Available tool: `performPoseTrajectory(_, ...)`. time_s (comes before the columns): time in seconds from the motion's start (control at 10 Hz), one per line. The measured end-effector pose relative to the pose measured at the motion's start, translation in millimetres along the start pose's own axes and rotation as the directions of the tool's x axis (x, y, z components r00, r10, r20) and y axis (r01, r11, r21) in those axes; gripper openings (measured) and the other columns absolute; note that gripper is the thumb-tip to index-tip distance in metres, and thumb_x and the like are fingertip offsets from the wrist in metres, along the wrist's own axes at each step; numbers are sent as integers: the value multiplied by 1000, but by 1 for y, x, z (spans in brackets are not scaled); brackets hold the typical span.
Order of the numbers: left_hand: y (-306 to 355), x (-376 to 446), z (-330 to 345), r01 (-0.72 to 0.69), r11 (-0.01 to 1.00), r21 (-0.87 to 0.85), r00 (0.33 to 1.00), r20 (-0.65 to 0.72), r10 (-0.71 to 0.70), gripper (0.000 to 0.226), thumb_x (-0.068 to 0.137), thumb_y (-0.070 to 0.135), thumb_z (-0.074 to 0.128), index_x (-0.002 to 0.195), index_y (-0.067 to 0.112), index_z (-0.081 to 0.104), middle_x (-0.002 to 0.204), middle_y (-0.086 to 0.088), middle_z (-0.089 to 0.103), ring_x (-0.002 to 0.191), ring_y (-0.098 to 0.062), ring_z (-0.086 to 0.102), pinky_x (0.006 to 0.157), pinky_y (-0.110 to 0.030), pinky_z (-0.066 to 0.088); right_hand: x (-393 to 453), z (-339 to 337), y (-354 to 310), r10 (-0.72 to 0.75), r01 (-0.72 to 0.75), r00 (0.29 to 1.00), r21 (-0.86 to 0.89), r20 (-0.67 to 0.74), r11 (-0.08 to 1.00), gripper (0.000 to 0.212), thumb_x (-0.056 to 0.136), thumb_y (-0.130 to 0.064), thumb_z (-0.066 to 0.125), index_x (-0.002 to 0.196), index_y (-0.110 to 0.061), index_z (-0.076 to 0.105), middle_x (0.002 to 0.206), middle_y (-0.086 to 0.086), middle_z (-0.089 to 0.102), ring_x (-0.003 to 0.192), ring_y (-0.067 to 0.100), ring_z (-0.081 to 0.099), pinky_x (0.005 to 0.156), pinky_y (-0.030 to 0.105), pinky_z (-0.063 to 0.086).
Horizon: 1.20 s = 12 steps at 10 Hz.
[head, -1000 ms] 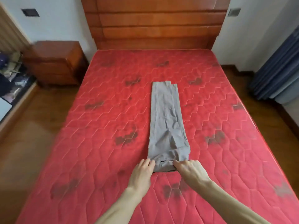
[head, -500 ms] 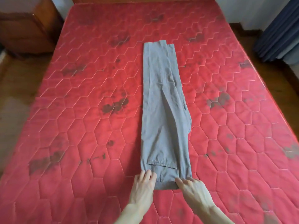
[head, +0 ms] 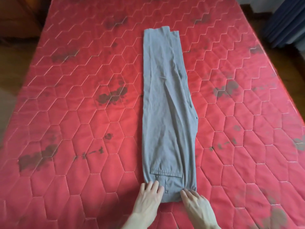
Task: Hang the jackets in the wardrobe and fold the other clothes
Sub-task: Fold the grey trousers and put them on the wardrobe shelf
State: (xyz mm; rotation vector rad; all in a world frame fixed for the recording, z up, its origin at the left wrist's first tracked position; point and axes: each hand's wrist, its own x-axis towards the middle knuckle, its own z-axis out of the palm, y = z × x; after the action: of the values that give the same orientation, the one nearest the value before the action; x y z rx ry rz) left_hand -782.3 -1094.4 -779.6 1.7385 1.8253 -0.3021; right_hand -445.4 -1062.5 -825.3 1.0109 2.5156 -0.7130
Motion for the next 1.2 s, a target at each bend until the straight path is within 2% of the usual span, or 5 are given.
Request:
performPoseTrajectory(0.2, -4, 9, -29, -56, 991, -125, 998, 15, 59, 42, 89, 47, 38, 120, 22, 49, 118, -1, 56, 114, -24, 52, 103, -42, 41, 100, -102, -90, -2, -12, 989, -95, -146, 995, 23, 82, -42, 55, 69, -23, 60, 62, -7, 55, 54, 16, 61, 44, 32, 46)
performPoseTrajectory(0.3, -14, 26, -34, -99, 983, -156, 965, -255, 57, 25, 89, 35, 43, 109, 22, 54, 105, 4, 58, 101, -21, 58, 89, -37, 51, 130, -115, -88, -41, 10, 929, -85, -368, 996, 22, 96, -33, 50, 79, -22, 59, 77, -7, 55, 69, 18, 57, 57, 32, 51)
performPoseTrajectory(0.5, -47, 81, -47, 76, 992, -105, 938, -330, -107, 65, 84, 39, 49, 142, 11, 61, 148, -8, 58, 135, -28, 56, 109, -46, 42, 227, -132, -75, -45, 8, 884, -80, -465, 997, 48, 101, -29, 43, 144, -15, 59, 155, 7, 51, 146, 26, 47, 111, 41, 38)
performPoseTrajectory(0.9, -102, 200, -94, 99, 994, -42, 927, -358, -107, 74, 91, 59, 44, 152, 18, 52, 162, -8, 43, 148, -30, 44, 116, -49, 24, 349, -179, -2, 154, -199, 934, -111, -324, 974, 73, 93, -60, 41, 152, -18, 52, 158, 10, 49, 143, 33, 50, 114, 45, 26)
performPoseTrajectory(1.2, -136, 307, -149, 63, 998, 32, 897, -440, -42, 80, 97, 64, 32, 165, 22, 26, 173, -7, 16, 160, -27, 15, 124, -50, 15, 455, -213, 13, 208, -228, 864, 12, -458, 974, 84, 97, -74, 16, 167, -30, 4, 174, 3, -5, 161, 23, -6, 127, 43, -5)
